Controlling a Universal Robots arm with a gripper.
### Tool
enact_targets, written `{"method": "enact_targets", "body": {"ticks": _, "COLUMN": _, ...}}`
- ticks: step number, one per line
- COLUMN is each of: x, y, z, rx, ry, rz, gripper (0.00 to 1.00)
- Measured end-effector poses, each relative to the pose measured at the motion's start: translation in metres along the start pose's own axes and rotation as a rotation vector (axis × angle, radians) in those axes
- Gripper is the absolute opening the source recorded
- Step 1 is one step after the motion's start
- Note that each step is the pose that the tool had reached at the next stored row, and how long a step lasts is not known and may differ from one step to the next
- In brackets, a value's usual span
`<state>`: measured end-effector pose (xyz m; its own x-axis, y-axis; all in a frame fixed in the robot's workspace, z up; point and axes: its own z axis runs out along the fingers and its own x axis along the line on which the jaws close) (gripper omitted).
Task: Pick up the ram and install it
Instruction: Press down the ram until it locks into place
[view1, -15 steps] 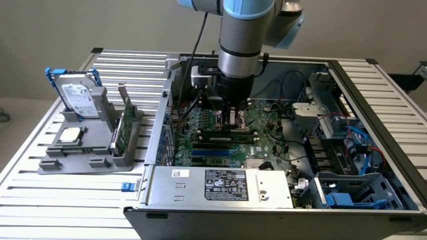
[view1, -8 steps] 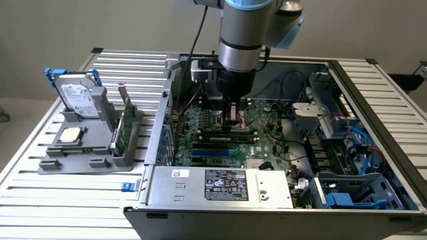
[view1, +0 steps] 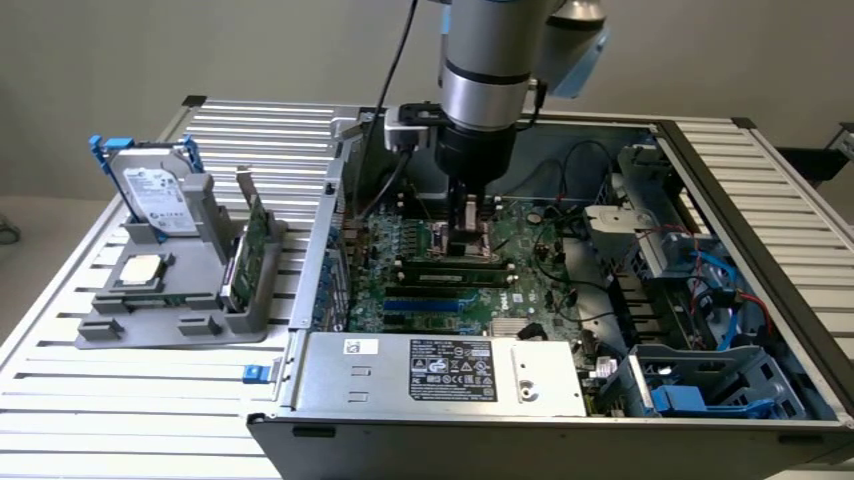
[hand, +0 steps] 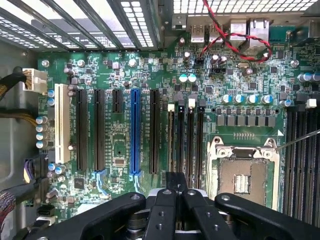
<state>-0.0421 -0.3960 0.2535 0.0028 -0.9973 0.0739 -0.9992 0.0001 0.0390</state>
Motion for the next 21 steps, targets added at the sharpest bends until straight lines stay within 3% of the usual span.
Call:
{"method": "enact_targets", "body": {"ticks": 9, "x": 0.002, "y": -0.0077, "z": -0.0243, "rx": -0.0106, "ry": 0.0, "rz": -0.001, "gripper": 0.11}}
{"method": "enact_targets", "body": {"ticks": 21, "x": 0.002, "y": -0.0078, "z": -0.025, "rx": -0.0109, "ry": -0.0001, "rz": -0.001, "gripper": 0.11}}
